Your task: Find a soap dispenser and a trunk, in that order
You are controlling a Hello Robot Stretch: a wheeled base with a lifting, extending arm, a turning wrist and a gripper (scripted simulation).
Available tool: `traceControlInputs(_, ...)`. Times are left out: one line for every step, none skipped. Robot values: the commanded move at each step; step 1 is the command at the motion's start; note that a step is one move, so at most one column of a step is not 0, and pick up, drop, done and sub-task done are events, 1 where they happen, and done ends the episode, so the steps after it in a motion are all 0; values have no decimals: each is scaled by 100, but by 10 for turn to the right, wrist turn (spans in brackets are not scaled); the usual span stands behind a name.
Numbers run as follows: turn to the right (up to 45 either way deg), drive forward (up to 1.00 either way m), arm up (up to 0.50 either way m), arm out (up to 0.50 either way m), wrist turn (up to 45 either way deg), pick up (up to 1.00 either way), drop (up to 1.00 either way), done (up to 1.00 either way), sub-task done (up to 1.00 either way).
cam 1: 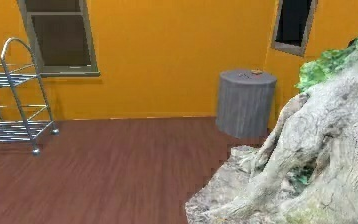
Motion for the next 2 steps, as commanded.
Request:
traceControlInputs(300, 0, 0, 0, 0, 0, 0, 0, 0)
traceControlInputs(0, 0, 0, 0, 0, 0, 0, 100, 0)
